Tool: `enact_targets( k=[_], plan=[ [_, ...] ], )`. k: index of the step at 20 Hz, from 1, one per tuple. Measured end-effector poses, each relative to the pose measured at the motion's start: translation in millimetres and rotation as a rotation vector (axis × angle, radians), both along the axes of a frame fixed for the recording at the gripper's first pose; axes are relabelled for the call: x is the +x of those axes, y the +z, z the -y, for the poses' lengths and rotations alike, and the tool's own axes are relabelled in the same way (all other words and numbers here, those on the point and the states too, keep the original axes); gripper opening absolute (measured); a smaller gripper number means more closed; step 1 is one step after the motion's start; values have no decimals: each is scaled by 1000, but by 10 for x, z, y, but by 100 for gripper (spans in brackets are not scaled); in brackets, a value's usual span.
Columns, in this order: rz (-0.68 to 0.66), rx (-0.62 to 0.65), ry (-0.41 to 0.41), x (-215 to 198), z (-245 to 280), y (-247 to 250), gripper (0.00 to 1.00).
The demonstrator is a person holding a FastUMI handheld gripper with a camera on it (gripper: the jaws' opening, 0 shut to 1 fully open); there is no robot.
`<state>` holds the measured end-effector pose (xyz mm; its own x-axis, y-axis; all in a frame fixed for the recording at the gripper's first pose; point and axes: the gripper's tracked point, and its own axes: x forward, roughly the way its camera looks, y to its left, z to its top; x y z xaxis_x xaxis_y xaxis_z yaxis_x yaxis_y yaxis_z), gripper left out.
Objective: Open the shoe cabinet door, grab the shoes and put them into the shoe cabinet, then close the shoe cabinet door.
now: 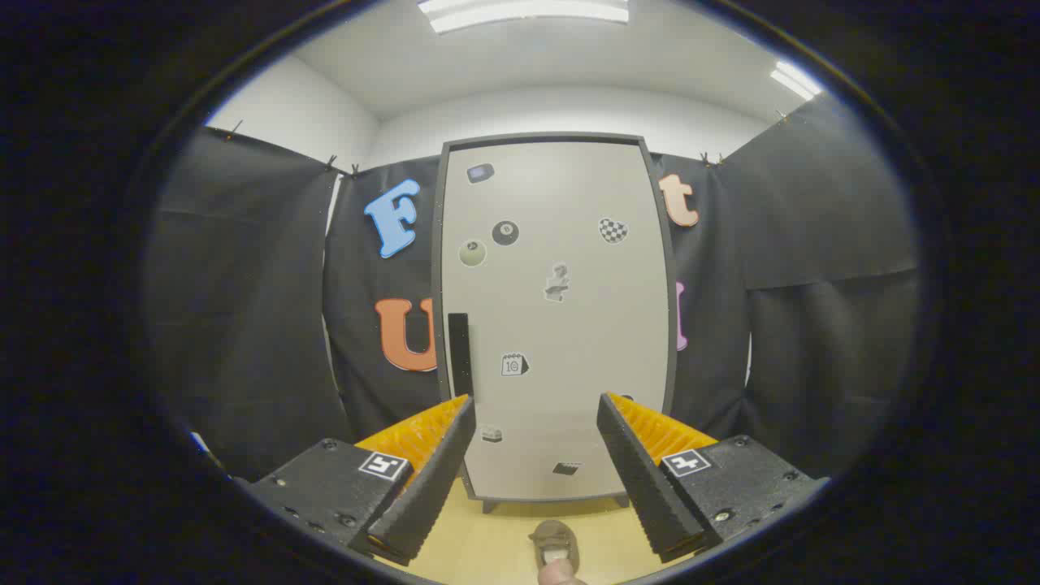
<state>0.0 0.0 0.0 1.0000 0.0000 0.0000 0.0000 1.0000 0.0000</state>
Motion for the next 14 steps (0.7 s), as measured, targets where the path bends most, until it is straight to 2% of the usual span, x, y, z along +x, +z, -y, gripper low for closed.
enact_targets(
  k=[11,14],
  plan=[
    [8,-2,-11,21,57,21,98],
    [13,1,14,44,-5,31,98]
  ],
)
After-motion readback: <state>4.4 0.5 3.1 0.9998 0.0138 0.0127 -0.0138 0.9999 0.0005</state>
